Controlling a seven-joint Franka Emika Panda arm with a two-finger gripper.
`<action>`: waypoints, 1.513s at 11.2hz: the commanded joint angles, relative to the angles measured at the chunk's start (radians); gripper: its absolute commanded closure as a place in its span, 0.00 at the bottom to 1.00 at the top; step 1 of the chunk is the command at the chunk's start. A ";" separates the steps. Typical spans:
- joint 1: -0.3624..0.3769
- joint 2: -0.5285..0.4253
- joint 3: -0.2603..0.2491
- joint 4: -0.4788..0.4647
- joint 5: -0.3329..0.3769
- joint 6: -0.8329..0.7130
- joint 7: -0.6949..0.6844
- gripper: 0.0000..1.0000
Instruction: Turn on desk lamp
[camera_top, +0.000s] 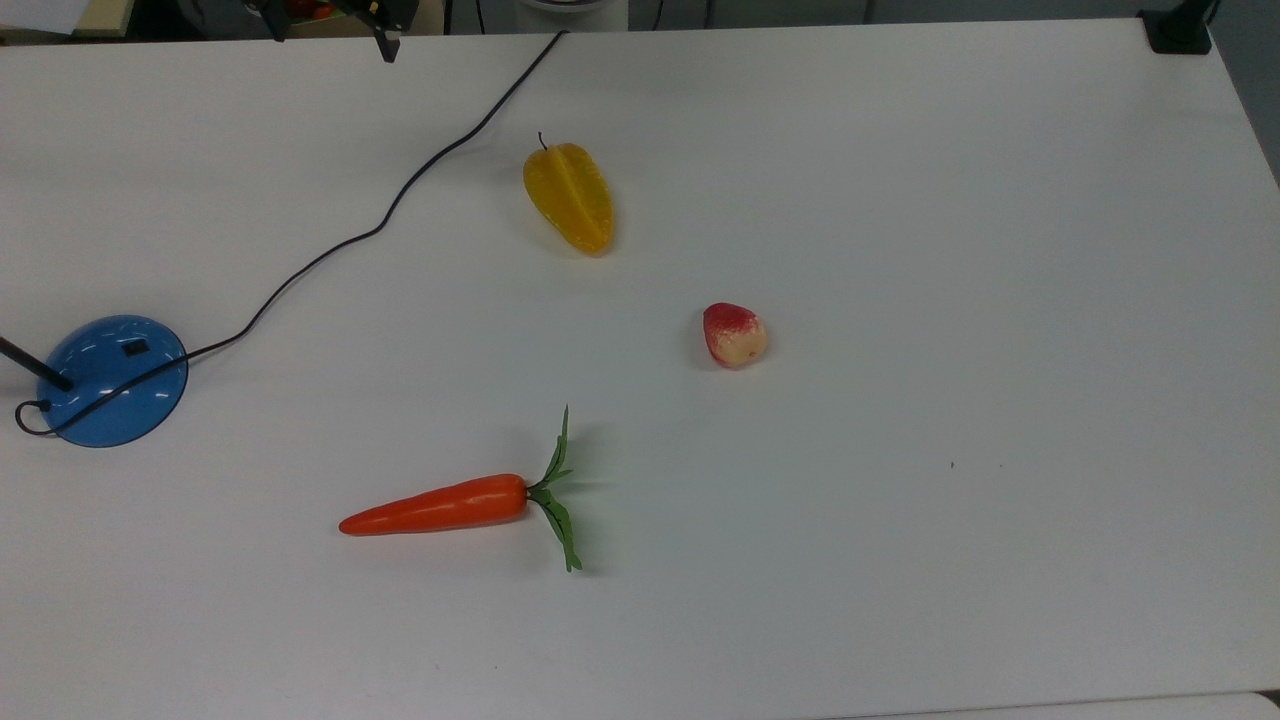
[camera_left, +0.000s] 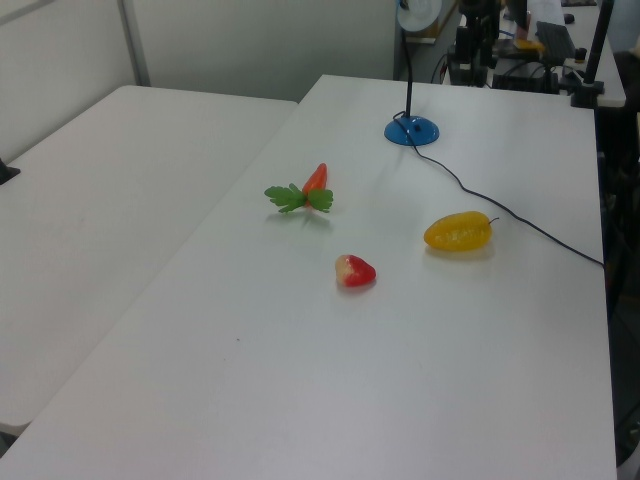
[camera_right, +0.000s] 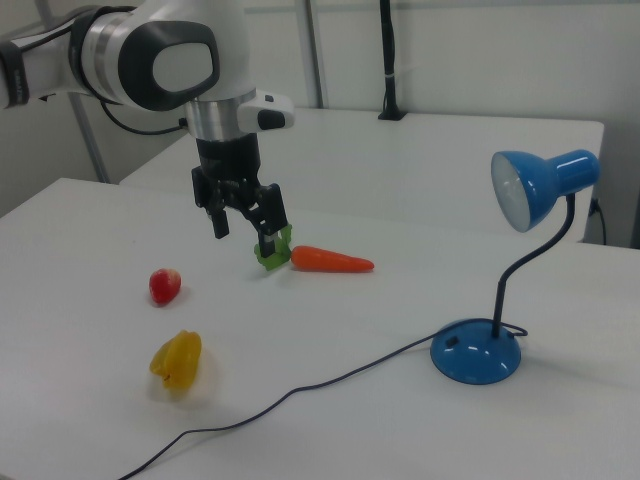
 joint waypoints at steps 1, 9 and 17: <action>0.010 -0.005 -0.007 0.009 0.005 -0.029 -0.038 0.00; 0.011 -0.011 -0.007 0.009 0.001 -0.031 -0.038 0.00; 0.010 -0.011 -0.007 0.009 0.002 -0.050 -0.020 0.00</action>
